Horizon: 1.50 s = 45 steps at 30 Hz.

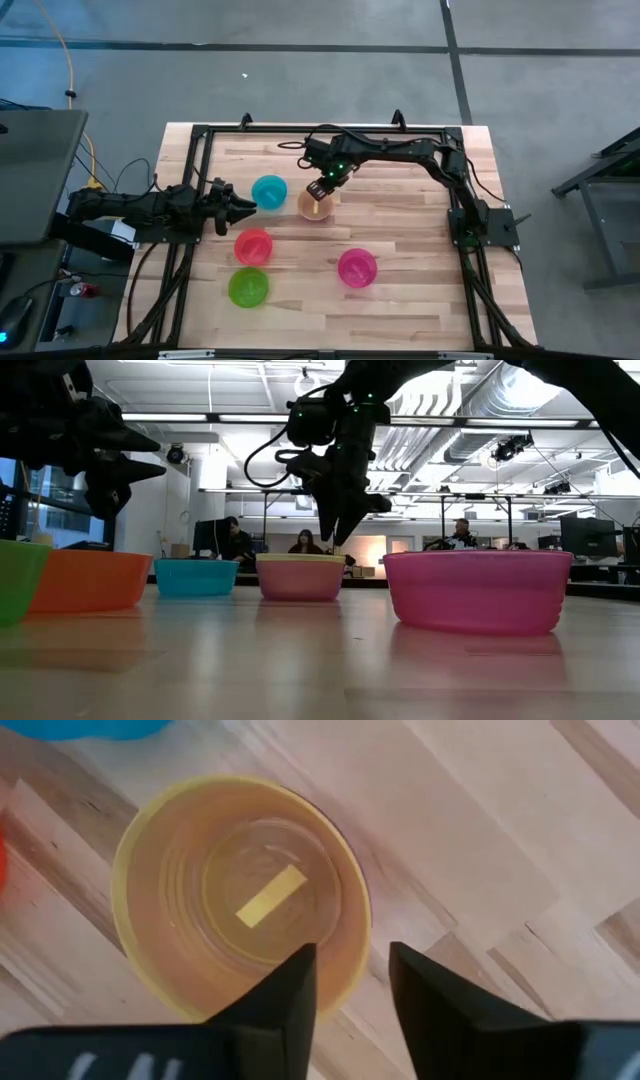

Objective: Nest bowls inside each other
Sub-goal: Stack the blue bowl on top of the yellow bowl

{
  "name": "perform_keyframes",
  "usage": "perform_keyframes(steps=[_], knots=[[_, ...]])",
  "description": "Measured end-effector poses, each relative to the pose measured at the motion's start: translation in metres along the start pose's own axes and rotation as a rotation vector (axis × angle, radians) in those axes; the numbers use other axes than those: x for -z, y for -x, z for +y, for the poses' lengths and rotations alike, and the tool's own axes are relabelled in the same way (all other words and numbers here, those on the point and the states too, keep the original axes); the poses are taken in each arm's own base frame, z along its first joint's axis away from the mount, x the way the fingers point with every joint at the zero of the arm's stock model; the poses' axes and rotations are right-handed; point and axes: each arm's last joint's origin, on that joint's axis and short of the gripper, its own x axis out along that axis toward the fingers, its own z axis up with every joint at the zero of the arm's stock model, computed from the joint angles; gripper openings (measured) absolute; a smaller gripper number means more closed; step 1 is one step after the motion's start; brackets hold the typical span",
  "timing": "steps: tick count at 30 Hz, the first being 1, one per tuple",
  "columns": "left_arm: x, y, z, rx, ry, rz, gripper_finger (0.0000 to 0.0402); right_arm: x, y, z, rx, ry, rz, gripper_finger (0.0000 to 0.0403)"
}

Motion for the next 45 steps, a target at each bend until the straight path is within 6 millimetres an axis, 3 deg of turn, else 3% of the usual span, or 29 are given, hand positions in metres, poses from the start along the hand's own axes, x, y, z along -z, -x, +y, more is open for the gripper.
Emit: perform_keyframes(steps=[7,11,16,25,36,45], knots=[[-0.004,-0.003,0.007,-0.187,0.063,-0.093,0.0136,0.007,0.014,0.000,0.039,0.076,0.006,0.0138],[-0.005,-0.003,0.015,-0.363,0.175,-0.033,0.0136,0.014,0.028,0.007,0.024,0.146,-0.017,0.0138],[-0.011,0.002,0.018,-0.520,0.253,0.084,0.0136,0.023,0.054,0.019,0.000,0.240,-0.096,0.0138],[-0.046,0.006,0.009,-0.729,0.214,0.155,0.0136,0.048,0.114,0.032,-0.064,0.332,-0.252,0.0138],[-0.076,-0.031,0.024,-0.798,0.183,0.417,0.0136,0.090,0.187,0.041,-0.164,0.396,-0.458,0.0138],[-0.106,-0.058,0.049,-0.700,0.160,0.608,0.0136,0.120,0.218,0.046,-0.228,0.436,-0.517,0.0138]])
